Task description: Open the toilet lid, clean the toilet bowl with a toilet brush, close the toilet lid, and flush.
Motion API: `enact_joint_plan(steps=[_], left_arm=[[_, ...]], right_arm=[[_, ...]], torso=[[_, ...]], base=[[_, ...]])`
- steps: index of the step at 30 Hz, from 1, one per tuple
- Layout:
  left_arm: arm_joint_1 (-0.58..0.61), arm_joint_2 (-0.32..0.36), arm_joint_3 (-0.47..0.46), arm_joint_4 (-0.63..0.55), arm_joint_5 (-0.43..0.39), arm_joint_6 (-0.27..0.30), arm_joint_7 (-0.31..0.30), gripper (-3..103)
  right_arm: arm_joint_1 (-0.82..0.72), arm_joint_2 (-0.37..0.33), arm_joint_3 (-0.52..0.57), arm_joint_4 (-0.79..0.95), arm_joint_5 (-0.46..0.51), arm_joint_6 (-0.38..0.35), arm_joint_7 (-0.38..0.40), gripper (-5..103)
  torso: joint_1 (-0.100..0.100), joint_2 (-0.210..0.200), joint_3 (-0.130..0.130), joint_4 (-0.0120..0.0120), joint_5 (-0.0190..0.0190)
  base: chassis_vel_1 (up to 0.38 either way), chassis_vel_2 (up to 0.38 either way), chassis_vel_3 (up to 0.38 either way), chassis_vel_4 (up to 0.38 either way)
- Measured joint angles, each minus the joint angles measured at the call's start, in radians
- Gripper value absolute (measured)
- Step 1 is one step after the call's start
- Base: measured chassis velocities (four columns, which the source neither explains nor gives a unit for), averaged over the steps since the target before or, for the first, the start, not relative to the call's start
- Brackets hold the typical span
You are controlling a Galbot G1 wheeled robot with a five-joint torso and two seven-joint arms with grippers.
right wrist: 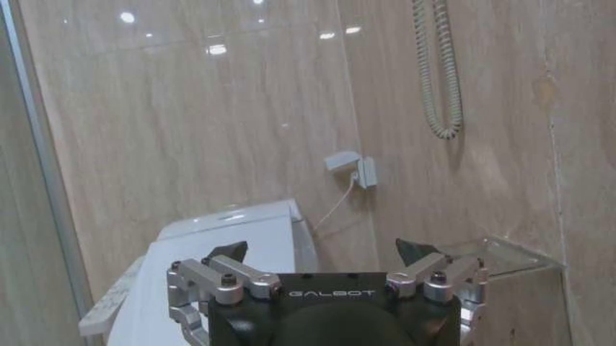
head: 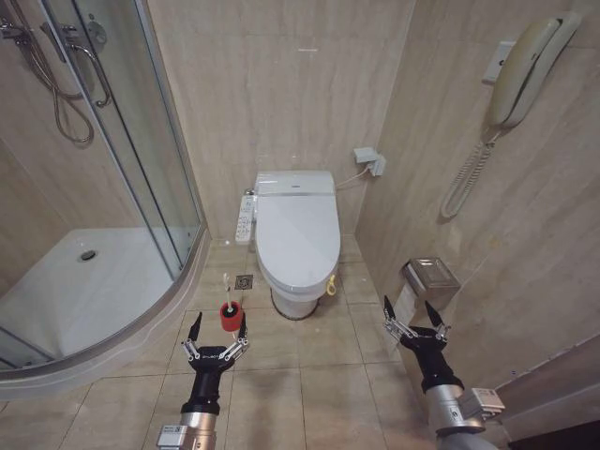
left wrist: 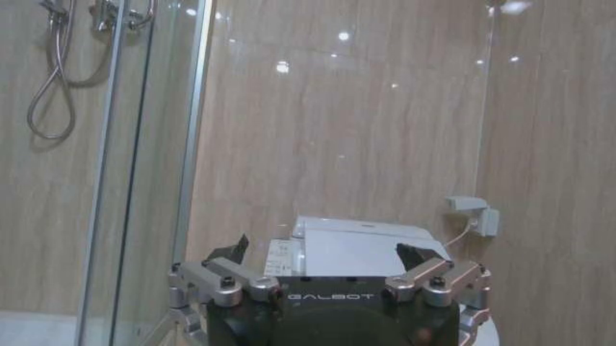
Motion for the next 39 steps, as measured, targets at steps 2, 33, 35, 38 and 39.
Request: enact_joint_plan(steps=[2,33,35,38,39], left_arm=[[0.0,0.0,0.0,0.0,0.0,0.0,0.0,100],[0.0,0.0,0.0,0.0,0.0,0.0,0.0,100],[0.0,0.0,0.0,0.0,0.0,0.0,0.0,100],[0.0,0.0,0.0,0.0,0.0,0.0,0.0,100],[0.0,0.0,0.0,0.0,0.0,0.0,0.0,100]], right_arm=[[0.004,-0.002,0.001,-0.005,0.0,0.0,0.009,100],[0.008,-0.012,0.013,-0.031,0.008,-0.004,0.027,100],[0.011,-0.013,0.015,-0.031,0.01,0.0,0.025,100],[0.019,-0.014,0.021,-0.037,0.013,0.029,0.032,100],[0.019,-0.014,0.021,-0.037,0.013,0.029,0.032,100]], torso=[[0.0,0.0,0.0,0.0,0.0],[0.0,0.0,0.0,0.0,0.0001],[0.0,0.0,0.0,0.0006,0.0002],[0.001,0.0,0.0,-0.0001,0.0003],[0.001,0.0,0.0,-0.0001,0.0003]], base=[[0.0,0.0,0.0,0.0],[-0.07,0.065,0.068,-0.067],[-0.207,0.236,0.244,-0.209],[-0.157,0.161,0.127,-0.14],[-0.124,0.143,0.002,-0.086]])
